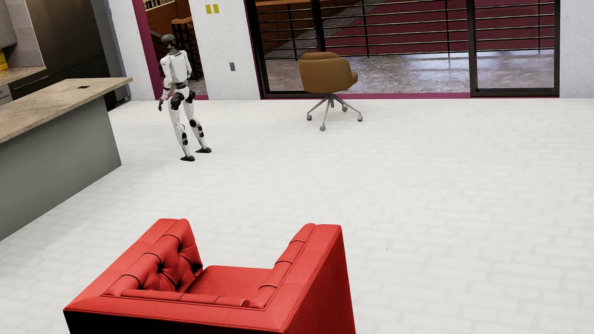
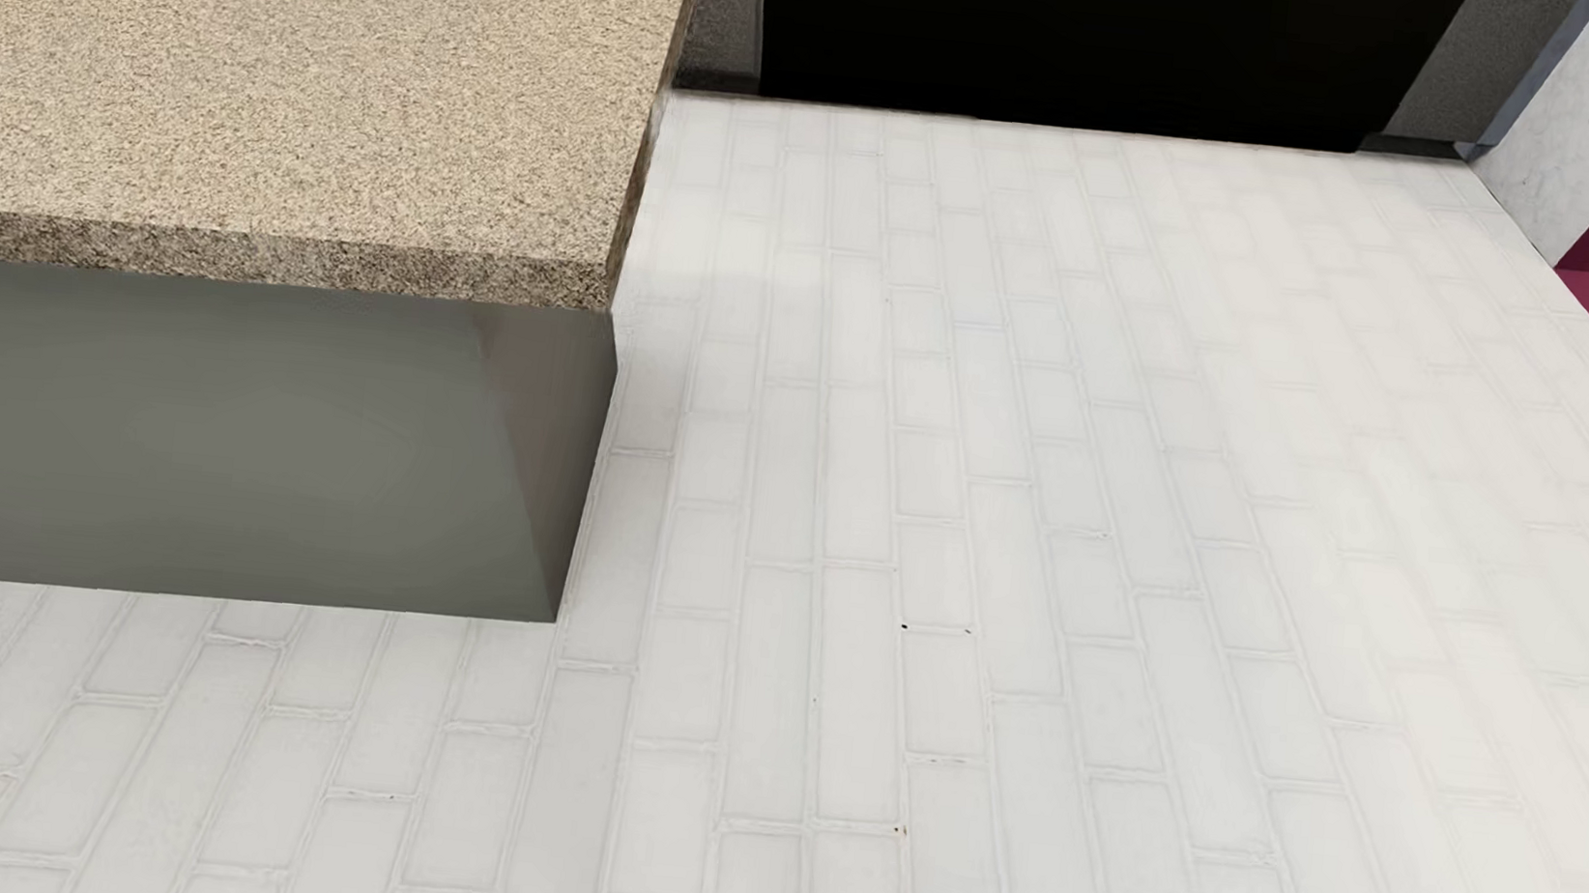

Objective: Head to the counter

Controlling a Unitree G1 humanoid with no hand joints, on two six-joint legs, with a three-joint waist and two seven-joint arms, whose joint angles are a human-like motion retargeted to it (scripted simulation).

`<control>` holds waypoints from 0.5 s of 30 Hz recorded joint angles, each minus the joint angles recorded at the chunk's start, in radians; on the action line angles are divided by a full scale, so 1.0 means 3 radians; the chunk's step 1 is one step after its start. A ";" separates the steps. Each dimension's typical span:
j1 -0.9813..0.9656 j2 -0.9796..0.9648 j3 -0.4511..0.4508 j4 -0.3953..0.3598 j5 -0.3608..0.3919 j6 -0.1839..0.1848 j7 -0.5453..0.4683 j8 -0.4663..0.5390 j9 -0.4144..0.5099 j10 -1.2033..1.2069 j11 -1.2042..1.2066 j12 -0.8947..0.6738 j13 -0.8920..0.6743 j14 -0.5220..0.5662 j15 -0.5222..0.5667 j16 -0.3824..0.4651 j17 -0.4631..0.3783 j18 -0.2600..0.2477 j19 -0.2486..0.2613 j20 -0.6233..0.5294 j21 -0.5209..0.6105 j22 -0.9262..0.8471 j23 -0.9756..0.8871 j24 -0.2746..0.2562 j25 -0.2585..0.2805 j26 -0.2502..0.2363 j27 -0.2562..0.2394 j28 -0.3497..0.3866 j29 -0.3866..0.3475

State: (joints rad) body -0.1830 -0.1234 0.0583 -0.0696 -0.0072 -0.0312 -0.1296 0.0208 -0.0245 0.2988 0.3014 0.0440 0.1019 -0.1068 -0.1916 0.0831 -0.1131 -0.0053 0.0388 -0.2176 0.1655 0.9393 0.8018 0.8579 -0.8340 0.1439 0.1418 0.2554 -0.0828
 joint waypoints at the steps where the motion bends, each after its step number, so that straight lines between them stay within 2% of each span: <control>1: 0.0002 0.0023 -0.0005 0.0041 0.0040 0.0018 0.0010 0.0013 -0.0002 0.0001 -0.0048 0.0034 -0.0030 -0.0001 0.0015 -0.0030 0.0014 -0.0023 -0.0019 -0.0016 -0.0011 0.0000 0.0018 0.0033 -0.0003 0.0120 -0.0015 0.0127 -0.0018; 3: -0.0007 0.0049 -0.0023 0.0107 0.0106 0.0050 0.0006 0.0018 -0.0008 0.0004 -0.0111 0.0062 -0.0043 0.0002 0.0042 -0.0070 0.0041 -0.0068 -0.0057 -0.0079 -0.0060 0.0060 0.0009 0.0073 0.0018 0.0288 -0.0045 0.0296 -0.0079; 5: -0.0054 0.0034 -0.0044 0.0145 0.0149 0.0080 -0.0026 -0.0012 -0.0019 0.0050 -0.0117 0.0026 -0.0026 0.0007 0.0054 -0.0080 0.0063 -0.0108 -0.0091 -0.0155 -0.0120 0.0141 -0.0003 0.0076 0.0055 0.0324 -0.0062 0.0274 -0.0121; 7: -0.0127 -0.0001 -0.0058 0.0159 0.0172 0.0110 -0.0069 -0.0066 -0.0028 0.0132 -0.0092 -0.0034 -0.0013 0.0015 0.0054 -0.0083 0.0070 -0.0139 -0.0117 -0.0187 -0.0149 0.0124 0.0032 0.0030 0.0061 0.0285 -0.0058 0.0244 -0.0126; 12: -0.0321 -0.0081 -0.0058 0.0155 0.0181 0.0185 -0.0121 -0.0209 -0.0026 0.0358 -0.0030 -0.0140 -0.0037 0.0069 0.0044 -0.0038 0.0036 -0.0181 -0.0164 -0.0224 -0.0069 -0.0238 0.0181 -0.0116 -0.0010 0.0058 0.0033 0.0244 -0.0048; 15: -0.0407 -0.0128 -0.0064 0.0164 0.0176 0.0231 -0.0096 -0.0269 -0.0022 0.0439 0.0001 -0.0172 -0.0061 0.0113 0.0046 -0.0027 0.0003 -0.0191 -0.0190 -0.0310 -0.0083 -0.0397 0.0207 -0.0166 -0.0011 0.0024 0.0052 0.0248 -0.0060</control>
State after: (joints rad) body -0.3050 -0.1617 0.0391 -0.0203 0.0457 0.0379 -0.1584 -0.0600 -0.0309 0.4304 0.3016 -0.0077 0.0836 -0.0730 -0.1779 0.0751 -0.1121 -0.0625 -0.0183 -0.3106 0.1407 0.8202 0.8640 0.8080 -0.8373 0.1511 0.1572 0.3299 -0.1007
